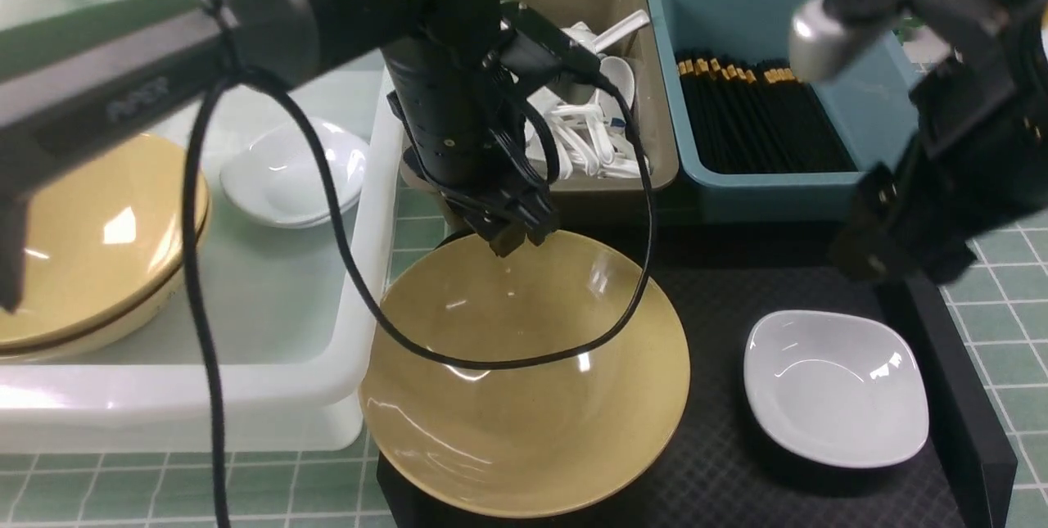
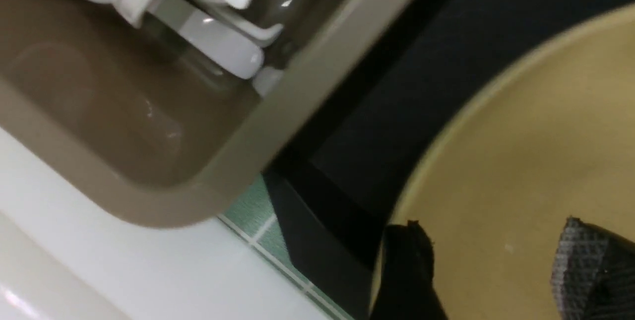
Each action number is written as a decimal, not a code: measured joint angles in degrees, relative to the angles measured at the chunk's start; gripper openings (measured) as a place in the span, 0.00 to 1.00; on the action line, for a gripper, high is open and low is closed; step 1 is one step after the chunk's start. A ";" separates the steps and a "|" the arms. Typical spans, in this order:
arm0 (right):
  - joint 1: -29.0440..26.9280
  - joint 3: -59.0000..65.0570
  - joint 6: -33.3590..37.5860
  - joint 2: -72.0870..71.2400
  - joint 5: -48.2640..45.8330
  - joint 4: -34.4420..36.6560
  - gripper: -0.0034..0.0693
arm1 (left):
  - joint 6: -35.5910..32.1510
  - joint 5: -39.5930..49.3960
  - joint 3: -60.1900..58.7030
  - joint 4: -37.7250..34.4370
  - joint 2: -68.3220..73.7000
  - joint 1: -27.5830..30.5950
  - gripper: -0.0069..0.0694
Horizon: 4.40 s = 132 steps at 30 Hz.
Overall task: On blue table put chopsticks spoon bowls plates into blue grey white boxes.
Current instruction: 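Grasp the large bowl on the tray by its rim, then place the tan bowl onto the bowl stack in the left bin with the left gripper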
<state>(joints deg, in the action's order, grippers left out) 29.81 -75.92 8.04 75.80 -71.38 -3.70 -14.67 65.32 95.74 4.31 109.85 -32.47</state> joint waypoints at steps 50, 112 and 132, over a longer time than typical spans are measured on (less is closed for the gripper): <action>0.00 2.61 0.19 -0.55 8.10 -0.05 0.79 | 0.52 4.35 0.52 -8.73 5.79 -0.66 0.67; 23.69 -25.82 16.35 13.42 3.51 13.01 0.10 | -3.89 -2.54 -26.17 -33.34 -43.98 62.63 0.10; 24.51 -26.43 17.69 14.35 -0.58 11.99 0.11 | -0.01 -14.49 -29.78 -36.59 -24.74 69.78 0.10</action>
<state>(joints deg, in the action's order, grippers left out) 54.32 -102.35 25.73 90.16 -71.97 8.29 -14.69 50.83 65.96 -32.28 85.11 37.31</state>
